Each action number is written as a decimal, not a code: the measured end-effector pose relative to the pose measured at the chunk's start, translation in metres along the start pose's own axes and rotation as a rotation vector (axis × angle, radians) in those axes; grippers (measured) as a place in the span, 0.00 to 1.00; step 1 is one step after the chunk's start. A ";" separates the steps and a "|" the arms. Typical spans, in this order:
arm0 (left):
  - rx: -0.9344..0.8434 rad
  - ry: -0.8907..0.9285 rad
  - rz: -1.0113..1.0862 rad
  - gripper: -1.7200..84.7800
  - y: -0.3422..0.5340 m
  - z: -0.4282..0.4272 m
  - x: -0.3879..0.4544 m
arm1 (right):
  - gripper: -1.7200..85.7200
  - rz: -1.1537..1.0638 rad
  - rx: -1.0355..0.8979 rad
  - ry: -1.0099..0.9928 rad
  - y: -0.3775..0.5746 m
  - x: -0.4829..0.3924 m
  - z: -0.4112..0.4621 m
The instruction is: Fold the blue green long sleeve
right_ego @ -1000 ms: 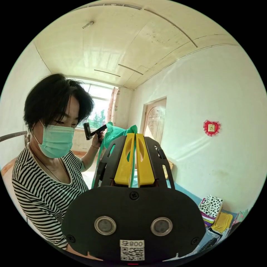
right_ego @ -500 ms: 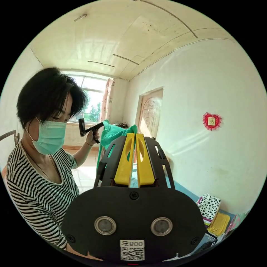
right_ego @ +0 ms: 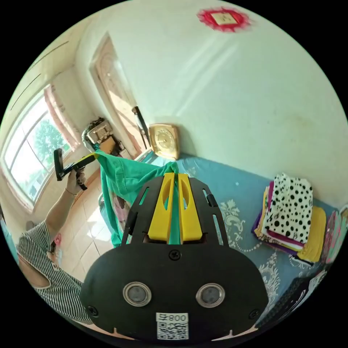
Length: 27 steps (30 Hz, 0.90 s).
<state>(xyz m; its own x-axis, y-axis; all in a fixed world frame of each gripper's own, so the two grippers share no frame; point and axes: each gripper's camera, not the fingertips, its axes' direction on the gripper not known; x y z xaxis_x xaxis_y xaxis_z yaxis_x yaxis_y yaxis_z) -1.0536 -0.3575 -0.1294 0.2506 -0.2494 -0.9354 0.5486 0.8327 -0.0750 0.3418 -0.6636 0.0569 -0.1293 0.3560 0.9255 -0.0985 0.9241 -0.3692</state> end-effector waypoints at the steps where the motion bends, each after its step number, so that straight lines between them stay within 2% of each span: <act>1: -0.090 0.008 -0.079 0.09 -0.002 0.045 -0.020 | 0.03 0.084 -0.083 0.044 0.000 0.044 0.045; 5: -0.310 0.080 -0.146 0.11 0.036 0.143 -0.059 | 0.03 0.260 -0.186 -0.003 0.041 0.153 0.121; 7: -0.392 0.111 -0.152 0.12 0.065 0.161 -0.068 | 0.04 0.262 -0.208 -0.098 0.088 0.197 0.137; 11: -0.535 0.129 -0.193 0.15 0.133 0.153 -0.084 | 0.07 0.283 -0.271 -0.154 0.169 0.236 0.138; 16: -0.558 0.064 -0.240 0.16 0.165 0.109 -0.091 | 0.11 0.383 -0.348 -0.165 0.247 0.270 0.130; 20: -0.627 -0.068 -0.188 0.13 0.155 0.111 -0.091 | 0.11 0.392 -0.395 -0.156 0.251 0.284 0.138; 23: -0.663 -0.117 -0.186 0.07 0.141 0.114 -0.096 | 0.10 0.408 -0.451 -0.086 0.244 0.303 0.147; 27: -0.672 -0.115 -0.199 0.04 0.124 0.103 -0.108 | 0.06 0.400 -0.508 -0.065 0.233 0.329 0.139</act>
<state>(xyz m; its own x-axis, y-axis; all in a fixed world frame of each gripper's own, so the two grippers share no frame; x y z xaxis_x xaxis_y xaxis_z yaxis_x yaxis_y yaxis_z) -0.9306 -0.2785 -0.0024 0.2995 -0.4477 -0.8425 -0.0086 0.8817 -0.4717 0.1387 -0.3503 0.2637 -0.1204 0.6916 0.7121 0.4464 0.6785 -0.5834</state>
